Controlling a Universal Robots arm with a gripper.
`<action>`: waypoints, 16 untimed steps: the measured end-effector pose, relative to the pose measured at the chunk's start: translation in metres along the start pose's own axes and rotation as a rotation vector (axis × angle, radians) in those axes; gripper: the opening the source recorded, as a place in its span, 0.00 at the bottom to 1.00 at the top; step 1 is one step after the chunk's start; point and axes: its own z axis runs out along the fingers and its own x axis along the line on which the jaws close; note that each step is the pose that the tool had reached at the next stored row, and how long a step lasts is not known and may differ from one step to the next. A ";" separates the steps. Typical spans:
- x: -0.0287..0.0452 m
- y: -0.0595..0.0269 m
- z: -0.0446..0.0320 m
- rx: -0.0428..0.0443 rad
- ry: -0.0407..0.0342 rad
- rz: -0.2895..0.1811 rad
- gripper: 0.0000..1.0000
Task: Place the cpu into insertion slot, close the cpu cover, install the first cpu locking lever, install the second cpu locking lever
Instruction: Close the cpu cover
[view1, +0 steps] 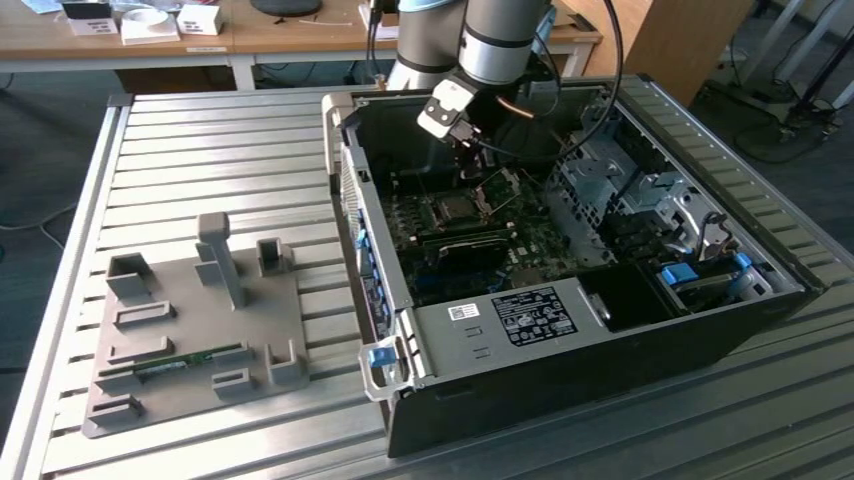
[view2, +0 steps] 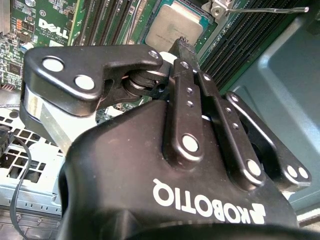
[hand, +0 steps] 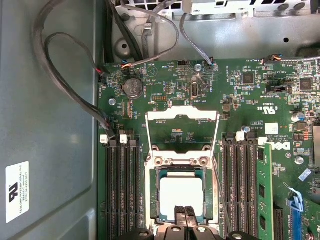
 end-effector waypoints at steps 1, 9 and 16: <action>0.0000 0.0000 -0.0001 0.0000 0.0000 0.000 0.11; 0.0000 0.0000 -0.0024 0.0002 -0.0003 0.000 0.11; 0.0001 0.0000 -0.0045 0.0001 -0.0001 0.000 0.11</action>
